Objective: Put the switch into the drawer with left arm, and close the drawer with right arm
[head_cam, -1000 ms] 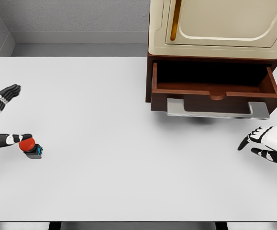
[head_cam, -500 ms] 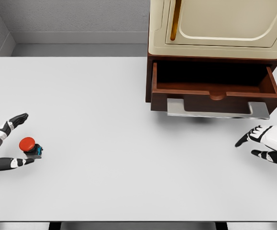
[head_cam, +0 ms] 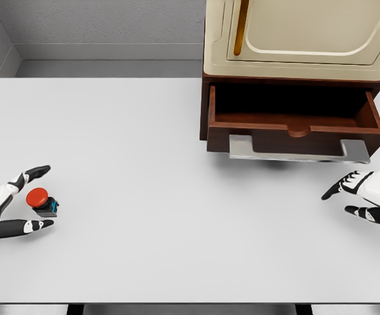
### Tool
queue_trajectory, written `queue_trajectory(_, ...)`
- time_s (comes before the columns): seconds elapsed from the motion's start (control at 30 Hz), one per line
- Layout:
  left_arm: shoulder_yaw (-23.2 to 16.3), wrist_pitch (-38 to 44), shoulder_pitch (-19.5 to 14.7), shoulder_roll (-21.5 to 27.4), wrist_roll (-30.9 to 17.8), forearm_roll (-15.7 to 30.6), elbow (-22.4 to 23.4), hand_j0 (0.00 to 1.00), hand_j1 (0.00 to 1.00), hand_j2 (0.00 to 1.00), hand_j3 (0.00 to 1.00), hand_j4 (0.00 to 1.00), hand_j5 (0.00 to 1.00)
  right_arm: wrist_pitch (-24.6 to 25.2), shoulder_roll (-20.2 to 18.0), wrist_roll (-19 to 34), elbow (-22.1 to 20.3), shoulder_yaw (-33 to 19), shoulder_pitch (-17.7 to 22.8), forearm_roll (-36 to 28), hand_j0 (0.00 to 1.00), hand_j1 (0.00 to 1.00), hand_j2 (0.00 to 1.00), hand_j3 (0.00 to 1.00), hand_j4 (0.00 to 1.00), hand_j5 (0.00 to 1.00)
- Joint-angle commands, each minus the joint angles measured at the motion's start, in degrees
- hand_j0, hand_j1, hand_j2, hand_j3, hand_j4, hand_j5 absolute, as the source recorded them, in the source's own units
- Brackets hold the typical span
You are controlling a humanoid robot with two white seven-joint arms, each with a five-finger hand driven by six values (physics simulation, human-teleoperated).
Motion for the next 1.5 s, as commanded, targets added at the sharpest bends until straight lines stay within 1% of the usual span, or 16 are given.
queue_trajectory(0.0, -0.1, 0.1, 0.0, 0.0, 0.1, 0.4, 0.2, 0.82, 0.82, 0.82, 0.82, 0.82, 0.82, 0.1, -0.1, 0.0, 0.0, 0.0, 0.1, -0.4, 0.66, 0.66, 0.66, 0.66, 0.66, 0.66)
queue_trajectory(0.13, -0.1, 0.1, 0.0, 0.0, 0.1, 0.2, 1.5, 0.82, 0.82, 0.82, 0.82, 0.82, 0.82, 0.1, -0.2, 0.1, 0.0, -0.1, 0.1, -0.5, 0.66, 0.66, 0.66, 0.66, 0.66, 0.66)
queue_trajectory(0.23, -0.1, 0.1, 0.0, 0.0, 0.1, -0.1, 2.8, 0.82, 0.82, 0.82, 0.82, 0.82, 0.82, 0.1, -2.1, 0.0, 0.0, 0.1, 0.1, -1.0, 0.67, 0.67, 0.67, 0.67, 0.67, 0.67)
queue_trajectory(0.37, -0.3, 0.1, -0.4, 0.0, 0.1, -0.8, 3.6, 0.82, 0.82, 0.82, 0.82, 0.82, 0.82, 0.1, -5.7, -0.4, 0.2, 0.6, 0.6, -2.7, 0.68, 0.68, 0.68, 0.68, 0.68, 0.68)
queue_trajectory(0.43, -0.9, 0.1, -0.4, 0.0, 0.1, -0.9, 3.6, 0.81, 0.81, 0.81, 0.81, 0.81, 0.81, 0.1, -6.3, -0.5, 0.1, 0.5, 1.4, -2.8, 0.68, 0.68, 0.68, 0.68, 0.68, 0.68)
queue_trajectory(0.5, -1.0, 0.1, -0.7, 0.0, 0.1, -0.9, 3.6, 0.71, 0.71, 0.71, 0.71, 0.71, 0.71, 0.1, -6.6, -0.5, 0.1, 0.6, 1.5, -2.8, 0.68, 0.68, 0.68, 0.68, 0.68, 0.68)
queue_trajectory(0.57, -1.0, 0.1, -0.6, 0.0, 0.1, -0.9, 3.6, 0.67, 0.67, 0.67, 0.67, 0.67, 0.67, 0.1, -7.2, -0.6, 0.1, 0.6, 2.5, -3.0, 0.68, 0.68, 0.68, 0.68, 0.68, 0.68)
queue_trajectory(0.6, -1.0, 0.1, -0.6, 0.0, 0.1, -0.9, 3.6, 0.63, 0.63, 0.63, 0.63, 0.63, 0.63, 0.1, -7.8, -0.6, 0.1, 0.6, 2.9, -4.1, 0.68, 0.68, 0.68, 0.68, 0.68, 0.68)
queue_trajectory(0.63, -0.9, 0.1, -0.7, 0.0, 0.1, -1.0, 3.7, 0.61, 0.61, 0.61, 0.61, 0.61, 0.61, 0.1, -8.7, -0.6, 0.1, 0.5, 3.7, -4.2, 0.68, 0.68, 0.68, 0.68, 0.68, 0.68)
queue_trajectory(0.7, -0.9, 0.1, -0.6, 0.0, 0.1, -0.9, 3.9, 0.61, 0.61, 0.61, 0.61, 0.61, 0.61, 0.1, -8.8, -0.5, 0.1, 0.6, 3.9, -4.3, 0.68, 0.68, 0.68, 0.68, 0.68, 0.68)
queue_trajectory(0.8, -0.9, 0.1, -0.6, 0.0, 0.1, -0.9, 4.0, 0.53, 0.53, 0.53, 0.53, 0.53, 0.53, 0.1, -9.5, -0.3, 0.0, 0.6, 4.4, -4.4, 0.68, 0.68, 0.68, 0.68, 0.68, 0.68)
queue_trajectory(0.97, -0.8, 0.1, -0.8, 0.0, 0.1, -0.5, 3.2, 0.45, 0.45, 0.45, 0.45, 0.45, 0.45, 0.1, -9.6, -0.5, 0.0, 1.0, 4.8, -4.8, 0.68, 0.68, 0.68, 0.68, 0.68, 0.68)
queue_trajectory(1.03, -0.6, 0.1, -0.9, 0.1, 0.1, -0.5, 2.3, 0.45, 0.45, 0.45, 0.45, 0.45, 0.45, 0.1, -9.6, -0.3, 0.0, 1.1, 4.9, -5.1, 0.68, 0.68, 0.68, 0.68, 0.68, 0.68)
queue_trajectory(1.07, -0.5, 0.1, -1.1, 0.3, 0.1, -0.5, 1.6, 0.42, 0.42, 0.42, 0.42, 0.42, 0.42, 0.1, -10.1, -0.3, 0.0, 1.0, 4.9, -5.1, 0.69, 0.69, 0.69, 0.69, 0.69, 0.69)
queue_trajectory(1.2, -0.4, 0.1, -1.8, 0.6, 0.1, -0.6, 0.8, 0.42, 0.42, 0.42, 0.42, 0.42, 0.42, 0.1, -10.3, -0.2, 0.1, 0.5, 4.8, -4.9, 0.71, 0.71, 0.71, 0.71, 0.71, 0.71)
queue_trajectory(1.47, -1.0, 0.1, -4.0, 0.1, 0.1, -0.9, -3.4, 0.41, 0.41, 0.41, 0.41, 0.41, 0.41, 0.1, -10.9, -0.1, 0.0, 0.4, 4.8, -5.0, 0.71, 0.71, 0.71, 0.71, 0.71, 0.71)
